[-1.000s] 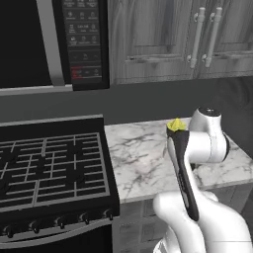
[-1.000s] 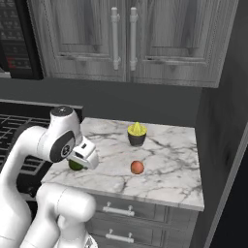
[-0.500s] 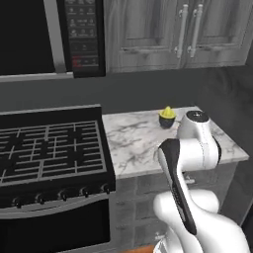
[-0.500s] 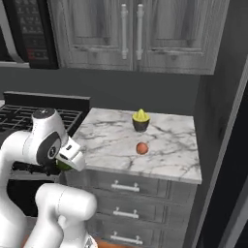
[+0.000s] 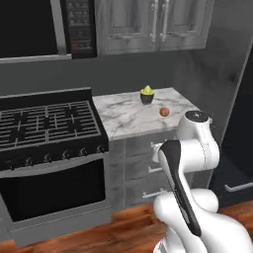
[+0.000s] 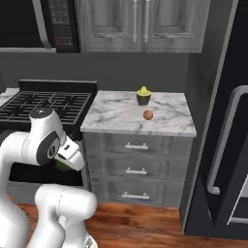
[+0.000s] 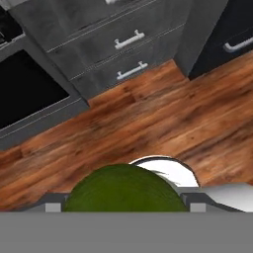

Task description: Place the onion and lime inside the fridge drawer. Close the drawer after placing the vegetables.

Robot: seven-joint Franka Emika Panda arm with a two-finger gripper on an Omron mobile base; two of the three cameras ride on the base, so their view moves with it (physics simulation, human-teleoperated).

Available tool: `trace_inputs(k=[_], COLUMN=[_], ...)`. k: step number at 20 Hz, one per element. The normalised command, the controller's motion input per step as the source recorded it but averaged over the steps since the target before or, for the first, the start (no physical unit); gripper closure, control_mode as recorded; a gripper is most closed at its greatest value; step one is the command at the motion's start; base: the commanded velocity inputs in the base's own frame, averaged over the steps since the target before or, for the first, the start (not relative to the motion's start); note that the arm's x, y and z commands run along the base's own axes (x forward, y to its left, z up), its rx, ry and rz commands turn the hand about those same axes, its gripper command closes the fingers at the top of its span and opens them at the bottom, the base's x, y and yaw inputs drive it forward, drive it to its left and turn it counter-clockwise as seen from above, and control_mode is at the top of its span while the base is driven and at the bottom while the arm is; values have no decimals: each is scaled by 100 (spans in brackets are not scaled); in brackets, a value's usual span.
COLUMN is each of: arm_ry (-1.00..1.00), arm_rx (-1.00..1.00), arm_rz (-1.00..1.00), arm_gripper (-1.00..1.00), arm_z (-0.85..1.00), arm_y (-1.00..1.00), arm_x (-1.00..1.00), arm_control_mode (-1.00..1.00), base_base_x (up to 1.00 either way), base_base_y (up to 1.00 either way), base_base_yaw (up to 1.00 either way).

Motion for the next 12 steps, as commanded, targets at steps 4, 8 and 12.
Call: trace_inputs(k=[4,8,12], arm_ry=[0,0,0], arm_rx=[0,0,0], arm_rz=[0,0,0], arm_gripper=[100,100,100], arm_z=[0,0,0], arm_y=[0,0,0], arm_x=[0,0,0], arm_control_mode=[100,100,100], base_base_x=[-100,-76,-16], base_base_y=[-19,-36,-91], base_base_yaw=[-49,-57,-50])
